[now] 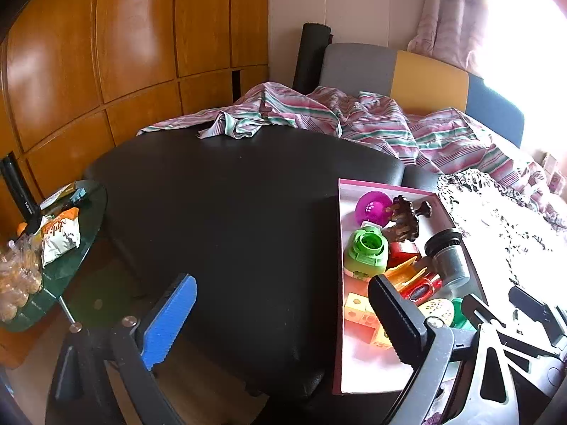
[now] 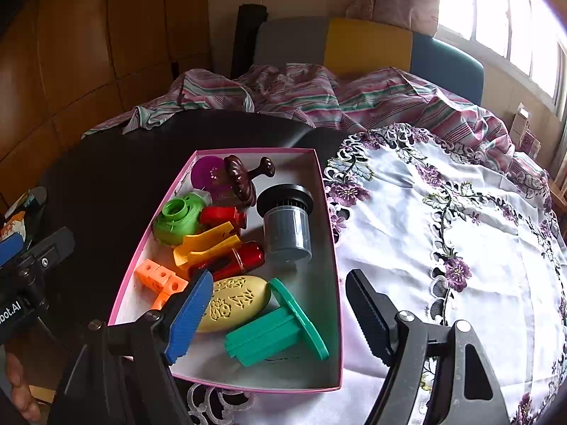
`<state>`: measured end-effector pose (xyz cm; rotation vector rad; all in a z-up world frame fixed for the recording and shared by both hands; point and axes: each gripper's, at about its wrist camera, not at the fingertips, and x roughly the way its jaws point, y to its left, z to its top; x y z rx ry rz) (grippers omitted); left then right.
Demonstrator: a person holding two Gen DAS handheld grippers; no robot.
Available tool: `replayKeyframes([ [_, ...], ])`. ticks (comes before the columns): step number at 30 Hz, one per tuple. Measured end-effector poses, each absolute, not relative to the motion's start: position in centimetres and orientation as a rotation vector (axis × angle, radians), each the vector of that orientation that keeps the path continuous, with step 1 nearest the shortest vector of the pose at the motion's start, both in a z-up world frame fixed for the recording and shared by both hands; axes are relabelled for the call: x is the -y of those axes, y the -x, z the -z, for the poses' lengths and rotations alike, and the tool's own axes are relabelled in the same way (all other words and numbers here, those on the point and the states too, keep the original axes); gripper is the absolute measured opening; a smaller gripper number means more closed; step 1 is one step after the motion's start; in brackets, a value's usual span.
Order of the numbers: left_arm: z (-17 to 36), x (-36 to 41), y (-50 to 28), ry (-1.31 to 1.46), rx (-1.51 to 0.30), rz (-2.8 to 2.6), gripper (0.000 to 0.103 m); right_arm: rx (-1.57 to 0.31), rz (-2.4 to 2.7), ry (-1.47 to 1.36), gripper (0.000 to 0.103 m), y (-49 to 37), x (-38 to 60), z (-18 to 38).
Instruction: Organize rigid objects
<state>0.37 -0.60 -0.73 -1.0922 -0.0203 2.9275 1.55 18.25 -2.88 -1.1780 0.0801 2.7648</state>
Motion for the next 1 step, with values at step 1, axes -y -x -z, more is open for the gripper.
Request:
replayKeyframes([
  [1, 0.71, 0.58, -0.29, 1.098, 0.018, -2.924, 0.098, -0.083, -2.766, 1.177, 0.079, -1.53, -18.21, 2.88],
])
